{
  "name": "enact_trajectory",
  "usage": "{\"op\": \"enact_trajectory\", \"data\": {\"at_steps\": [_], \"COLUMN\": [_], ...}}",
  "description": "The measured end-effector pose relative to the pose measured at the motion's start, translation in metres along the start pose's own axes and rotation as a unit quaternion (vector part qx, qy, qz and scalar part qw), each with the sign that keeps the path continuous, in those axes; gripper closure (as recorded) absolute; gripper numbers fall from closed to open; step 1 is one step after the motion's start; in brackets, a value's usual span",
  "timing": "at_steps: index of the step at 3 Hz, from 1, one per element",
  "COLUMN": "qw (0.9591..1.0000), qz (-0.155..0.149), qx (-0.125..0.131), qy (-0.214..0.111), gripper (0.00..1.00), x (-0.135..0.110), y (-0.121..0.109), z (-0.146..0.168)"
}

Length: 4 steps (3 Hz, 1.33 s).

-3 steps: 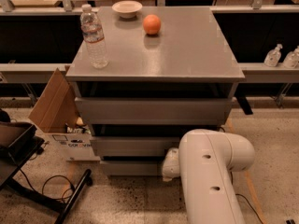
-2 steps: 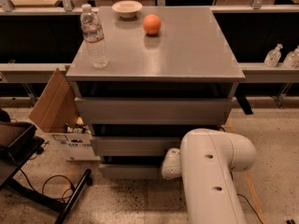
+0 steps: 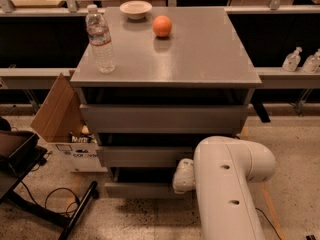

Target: Open bottom drawer

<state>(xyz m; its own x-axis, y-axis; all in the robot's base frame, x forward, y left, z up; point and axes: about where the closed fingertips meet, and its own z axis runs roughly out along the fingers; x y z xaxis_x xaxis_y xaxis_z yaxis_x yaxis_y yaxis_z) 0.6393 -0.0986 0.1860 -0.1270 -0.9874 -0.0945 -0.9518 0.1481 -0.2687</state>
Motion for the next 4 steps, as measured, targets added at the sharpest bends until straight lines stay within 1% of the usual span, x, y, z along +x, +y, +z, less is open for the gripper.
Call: {"op": "enact_trajectory", "data": {"at_steps": [1,2,3,4], "qw": [1.0000,1.0000,1.0000,0.9999], "qz": [0.000,-0.002,-0.002,-0.005], "qx": [0.000,-0.006,-0.006,-0.009], "qy": [0.000,-0.001,-0.001,0.000], "gripper": [1.00,1.00,1.00,1.00], "x": [0.000,0.003,0.003,0.004], "y": [0.000,0.010,0.010,0.017], "z": [-0.001,-0.019,-0.018,-0.031]}}
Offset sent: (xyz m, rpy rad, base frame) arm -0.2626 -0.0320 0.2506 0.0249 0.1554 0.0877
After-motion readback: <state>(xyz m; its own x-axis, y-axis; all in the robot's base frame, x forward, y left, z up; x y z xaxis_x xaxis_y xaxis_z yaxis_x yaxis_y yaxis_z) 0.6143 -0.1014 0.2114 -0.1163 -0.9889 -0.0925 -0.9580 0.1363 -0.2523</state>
